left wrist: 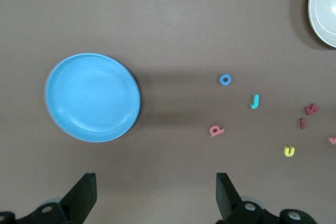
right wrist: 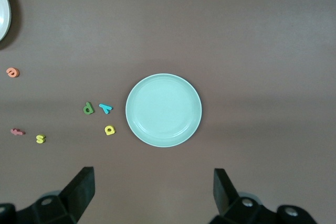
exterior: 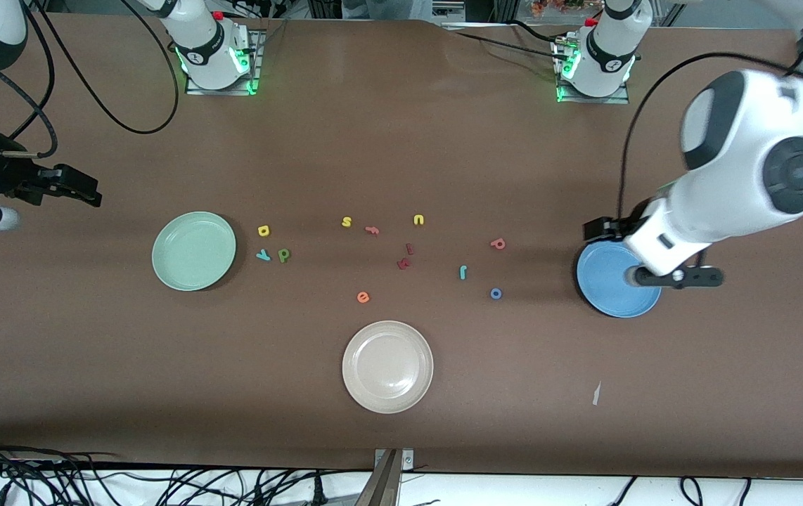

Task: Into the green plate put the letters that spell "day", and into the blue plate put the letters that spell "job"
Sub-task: 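Reach the left gripper to the blue letter o and grasp it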

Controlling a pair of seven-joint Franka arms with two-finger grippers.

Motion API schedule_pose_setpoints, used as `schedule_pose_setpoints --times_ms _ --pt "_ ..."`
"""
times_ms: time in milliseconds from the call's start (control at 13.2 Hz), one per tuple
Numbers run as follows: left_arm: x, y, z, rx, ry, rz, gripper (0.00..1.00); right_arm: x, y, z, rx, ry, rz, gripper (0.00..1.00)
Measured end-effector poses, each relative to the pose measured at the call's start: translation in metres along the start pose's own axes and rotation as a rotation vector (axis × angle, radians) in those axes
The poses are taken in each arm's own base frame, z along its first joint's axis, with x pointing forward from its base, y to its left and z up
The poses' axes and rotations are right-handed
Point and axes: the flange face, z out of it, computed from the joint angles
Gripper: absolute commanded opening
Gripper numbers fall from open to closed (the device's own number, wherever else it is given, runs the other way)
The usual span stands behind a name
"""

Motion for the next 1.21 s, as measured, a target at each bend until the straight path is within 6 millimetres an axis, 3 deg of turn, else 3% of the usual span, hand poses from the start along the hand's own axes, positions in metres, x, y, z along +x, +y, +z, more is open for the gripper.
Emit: schedule_pose_setpoints --times_ms 455,835,1062,1214 --pt "0.036 0.095 0.116 0.004 0.076 -0.063 1.0 0.0 -0.001 -0.001 0.0 0.002 -0.002 1.0" --pt "0.063 0.103 0.2 -0.021 0.128 -0.114 0.99 -0.001 -0.015 -0.002 -0.001 0.004 -0.025 1.0" --pt "0.058 0.114 0.247 -0.015 0.153 -0.115 0.99 -0.001 -0.013 -0.002 -0.001 0.005 -0.007 1.0" --pt "0.051 0.115 0.267 -0.007 0.149 -0.117 0.99 0.0 -0.009 -0.002 -0.001 0.006 0.01 1.0"
